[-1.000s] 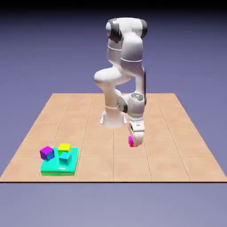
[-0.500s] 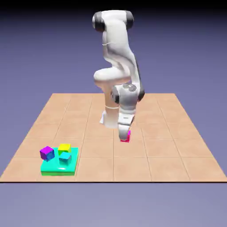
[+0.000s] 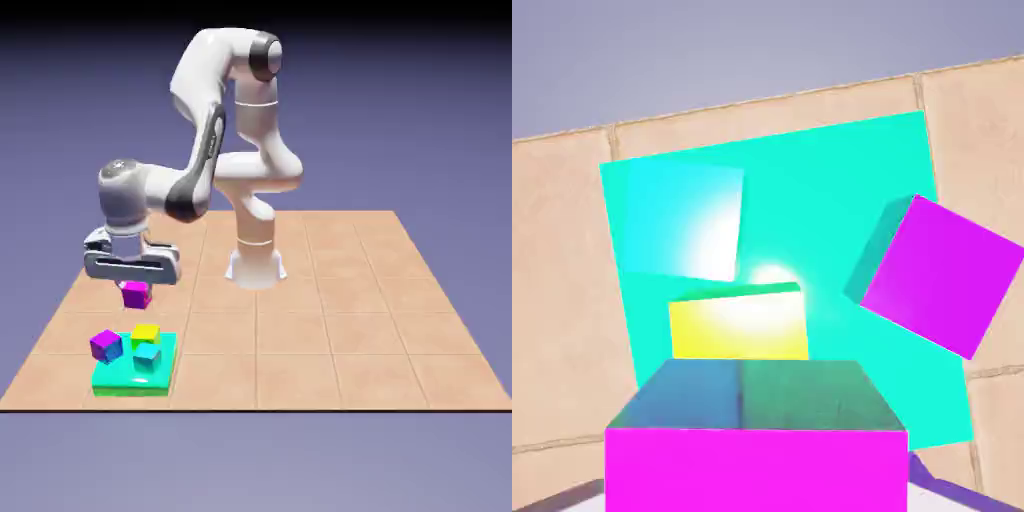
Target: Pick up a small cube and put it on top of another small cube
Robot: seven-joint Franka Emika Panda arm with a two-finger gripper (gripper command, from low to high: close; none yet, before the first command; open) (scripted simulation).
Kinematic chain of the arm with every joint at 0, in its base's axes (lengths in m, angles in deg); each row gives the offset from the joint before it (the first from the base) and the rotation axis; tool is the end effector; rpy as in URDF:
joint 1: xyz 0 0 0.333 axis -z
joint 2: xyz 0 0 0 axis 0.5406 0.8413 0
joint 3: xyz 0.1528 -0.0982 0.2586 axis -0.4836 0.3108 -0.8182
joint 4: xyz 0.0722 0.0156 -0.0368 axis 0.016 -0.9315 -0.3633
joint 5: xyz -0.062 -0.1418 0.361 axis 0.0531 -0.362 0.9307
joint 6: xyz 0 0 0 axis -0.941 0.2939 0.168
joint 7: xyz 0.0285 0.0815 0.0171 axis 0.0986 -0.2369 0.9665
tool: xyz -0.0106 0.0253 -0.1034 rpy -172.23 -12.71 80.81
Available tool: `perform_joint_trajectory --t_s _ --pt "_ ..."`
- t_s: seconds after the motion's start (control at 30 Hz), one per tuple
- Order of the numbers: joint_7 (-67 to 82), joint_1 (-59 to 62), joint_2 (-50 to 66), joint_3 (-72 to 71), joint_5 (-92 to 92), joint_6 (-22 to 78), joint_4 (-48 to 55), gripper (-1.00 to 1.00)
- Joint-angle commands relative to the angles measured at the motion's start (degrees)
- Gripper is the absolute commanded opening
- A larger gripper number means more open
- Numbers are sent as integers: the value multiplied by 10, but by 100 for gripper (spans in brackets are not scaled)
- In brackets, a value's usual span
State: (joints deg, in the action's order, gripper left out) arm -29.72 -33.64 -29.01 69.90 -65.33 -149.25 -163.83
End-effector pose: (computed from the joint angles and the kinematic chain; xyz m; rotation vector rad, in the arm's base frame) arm 0.4257 -0.2461 0.2725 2.8085 -1.3925 -0.0490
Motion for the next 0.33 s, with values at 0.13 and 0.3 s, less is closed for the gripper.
perform_joint_trajectory --t_s 0.13,0.3 --pt "34 18 56 -23 48 -58 -9 100" --pt "-26 -14 -41 17 -37 42 7 100"
